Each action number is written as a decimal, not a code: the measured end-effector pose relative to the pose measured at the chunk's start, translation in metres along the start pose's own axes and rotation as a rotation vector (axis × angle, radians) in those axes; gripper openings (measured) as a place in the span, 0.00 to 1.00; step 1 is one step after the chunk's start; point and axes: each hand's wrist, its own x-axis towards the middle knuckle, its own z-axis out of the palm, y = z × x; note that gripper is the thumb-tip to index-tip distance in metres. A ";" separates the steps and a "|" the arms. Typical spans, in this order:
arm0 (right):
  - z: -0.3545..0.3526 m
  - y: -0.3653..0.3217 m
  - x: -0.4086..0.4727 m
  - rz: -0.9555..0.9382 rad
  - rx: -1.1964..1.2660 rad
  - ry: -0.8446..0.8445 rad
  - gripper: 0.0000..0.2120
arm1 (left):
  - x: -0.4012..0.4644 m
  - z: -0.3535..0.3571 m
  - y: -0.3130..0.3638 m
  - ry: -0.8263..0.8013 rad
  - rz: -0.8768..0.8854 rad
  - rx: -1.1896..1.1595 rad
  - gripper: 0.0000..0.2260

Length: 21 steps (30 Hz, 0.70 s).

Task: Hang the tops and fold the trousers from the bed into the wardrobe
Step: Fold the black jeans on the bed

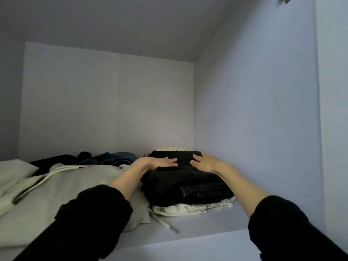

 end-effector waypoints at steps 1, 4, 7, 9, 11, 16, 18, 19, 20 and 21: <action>-0.004 0.000 -0.005 -0.024 0.028 0.035 0.24 | -0.006 -0.002 0.000 0.067 0.046 -0.090 0.22; -0.012 -0.001 -0.027 -0.063 0.148 0.135 0.18 | -0.026 -0.004 -0.002 0.271 0.171 -0.320 0.19; -0.017 -0.004 -0.061 -0.075 0.251 0.228 0.18 | -0.047 -0.005 -0.001 0.385 0.247 -0.393 0.17; -0.020 -0.006 -0.085 -0.079 0.268 0.299 0.17 | -0.063 -0.005 0.005 0.458 0.309 -0.369 0.17; -0.021 -0.011 -0.117 -0.069 0.266 0.377 0.15 | -0.085 0.001 0.013 0.521 0.391 -0.335 0.17; -0.014 -0.020 -0.204 -0.009 0.289 0.585 0.16 | -0.157 0.031 0.041 0.661 0.612 -0.430 0.14; -0.003 -0.024 -0.250 0.051 0.314 0.643 0.15 | -0.191 0.055 0.049 0.611 0.666 -0.434 0.14; 0.003 -0.026 -0.269 0.065 0.320 0.653 0.15 | -0.203 0.066 0.051 0.579 0.677 -0.432 0.14; 0.011 -0.026 -0.293 0.088 0.320 0.648 0.15 | -0.216 0.080 0.054 0.543 0.688 -0.435 0.14; 0.019 -0.027 -0.312 0.103 0.321 0.641 0.15 | -0.227 0.092 0.056 0.515 0.696 -0.441 0.14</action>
